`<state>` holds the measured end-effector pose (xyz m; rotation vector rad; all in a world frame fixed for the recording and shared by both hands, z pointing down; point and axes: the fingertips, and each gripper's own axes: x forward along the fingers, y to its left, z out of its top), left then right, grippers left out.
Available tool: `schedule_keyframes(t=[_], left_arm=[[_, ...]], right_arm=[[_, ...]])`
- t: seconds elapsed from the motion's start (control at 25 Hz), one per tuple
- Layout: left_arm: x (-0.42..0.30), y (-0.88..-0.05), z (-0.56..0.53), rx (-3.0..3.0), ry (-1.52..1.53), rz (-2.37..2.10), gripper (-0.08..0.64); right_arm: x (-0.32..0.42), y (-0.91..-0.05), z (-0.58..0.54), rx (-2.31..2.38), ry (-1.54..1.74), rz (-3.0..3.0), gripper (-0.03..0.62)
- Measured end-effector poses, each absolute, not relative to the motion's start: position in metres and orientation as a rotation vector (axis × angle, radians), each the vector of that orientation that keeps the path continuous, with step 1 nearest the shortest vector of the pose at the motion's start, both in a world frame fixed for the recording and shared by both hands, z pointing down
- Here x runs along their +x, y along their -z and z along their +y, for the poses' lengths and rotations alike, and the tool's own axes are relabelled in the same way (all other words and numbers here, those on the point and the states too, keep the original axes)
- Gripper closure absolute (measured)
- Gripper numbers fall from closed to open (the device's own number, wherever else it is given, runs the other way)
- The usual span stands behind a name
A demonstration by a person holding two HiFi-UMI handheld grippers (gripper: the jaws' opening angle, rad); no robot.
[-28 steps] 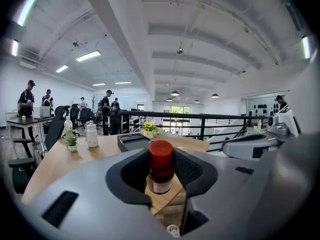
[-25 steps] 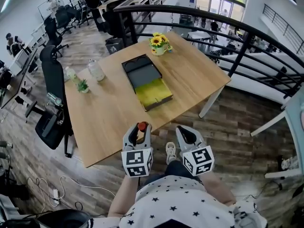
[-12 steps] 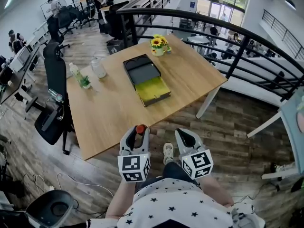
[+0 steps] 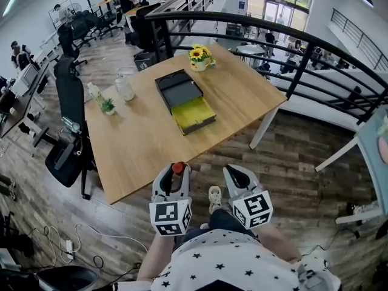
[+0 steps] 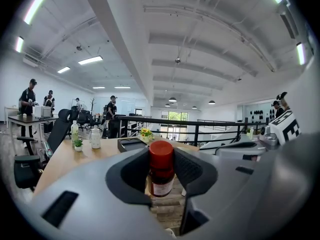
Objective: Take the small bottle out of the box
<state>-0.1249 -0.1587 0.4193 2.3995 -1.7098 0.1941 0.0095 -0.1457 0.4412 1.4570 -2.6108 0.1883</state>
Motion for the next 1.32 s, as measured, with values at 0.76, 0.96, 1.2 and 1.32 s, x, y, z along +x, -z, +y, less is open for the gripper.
schedule_keyframes(t=[0.76,0.96,1.2,1.32], left_arm=[[-0.113,-0.421,-0.173,2.402,-0.186,-1.700,0.420],[-0.111,-0.422,-0.174,2.404,-0.184,-1.700,0.420],[-0.110,-0.423,-0.178,2.401,-0.181,-1.695,0.420],[-0.109,-0.424,-0.183,2.398,-0.182,-1.691,0.420]], right_arm=[[0.020,-0.441,-0.162,1.491,-0.126,-2.603,0.586],[0.021,-0.442,-0.163,1.494,-0.123,-2.608,0.586],[0.022,-0.445,-0.167,1.494,-0.125,-2.607,0.586],[0.023,-0.445,-0.173,1.495,-0.132,-2.606,0.586]])
